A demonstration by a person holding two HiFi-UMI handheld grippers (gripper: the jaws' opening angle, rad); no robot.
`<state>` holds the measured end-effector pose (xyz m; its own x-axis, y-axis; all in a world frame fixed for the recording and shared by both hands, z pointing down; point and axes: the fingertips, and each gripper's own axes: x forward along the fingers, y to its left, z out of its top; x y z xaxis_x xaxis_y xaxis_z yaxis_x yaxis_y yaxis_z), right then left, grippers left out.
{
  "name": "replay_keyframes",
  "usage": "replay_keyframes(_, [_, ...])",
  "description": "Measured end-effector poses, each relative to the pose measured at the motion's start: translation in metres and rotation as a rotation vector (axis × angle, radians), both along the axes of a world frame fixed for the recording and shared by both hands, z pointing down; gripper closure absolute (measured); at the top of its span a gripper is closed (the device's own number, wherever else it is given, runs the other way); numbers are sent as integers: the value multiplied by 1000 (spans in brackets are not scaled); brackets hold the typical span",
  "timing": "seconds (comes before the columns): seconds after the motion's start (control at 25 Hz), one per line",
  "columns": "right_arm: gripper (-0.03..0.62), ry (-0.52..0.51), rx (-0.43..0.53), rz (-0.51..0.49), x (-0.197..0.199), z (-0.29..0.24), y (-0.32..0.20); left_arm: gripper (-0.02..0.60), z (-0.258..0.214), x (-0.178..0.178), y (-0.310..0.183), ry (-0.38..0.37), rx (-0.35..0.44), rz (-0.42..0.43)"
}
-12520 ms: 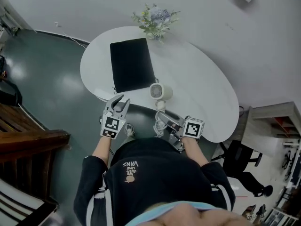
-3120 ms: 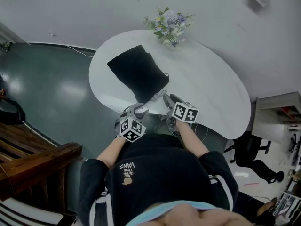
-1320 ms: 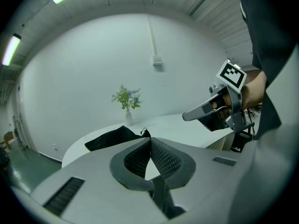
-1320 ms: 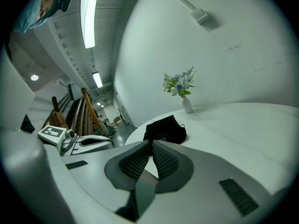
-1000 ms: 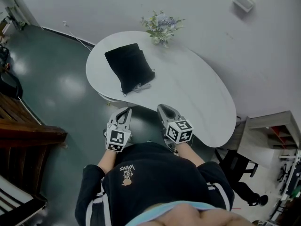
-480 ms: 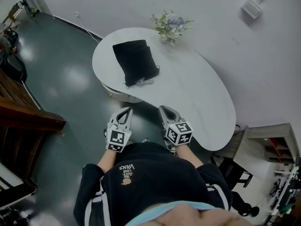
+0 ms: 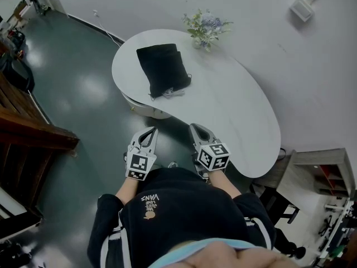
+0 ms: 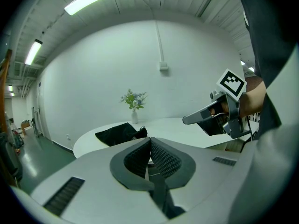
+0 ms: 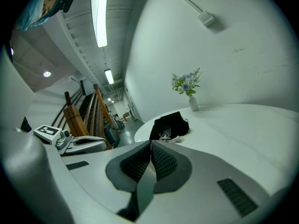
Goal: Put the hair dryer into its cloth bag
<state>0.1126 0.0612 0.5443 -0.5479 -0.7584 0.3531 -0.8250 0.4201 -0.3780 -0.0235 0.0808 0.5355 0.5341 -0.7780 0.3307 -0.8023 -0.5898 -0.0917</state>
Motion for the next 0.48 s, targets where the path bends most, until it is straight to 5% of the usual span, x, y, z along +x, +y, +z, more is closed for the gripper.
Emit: replay_keyframes(0.48, [551,7,3,-2,2,-3,-3,563,-3,4,-4,-1,7,13])
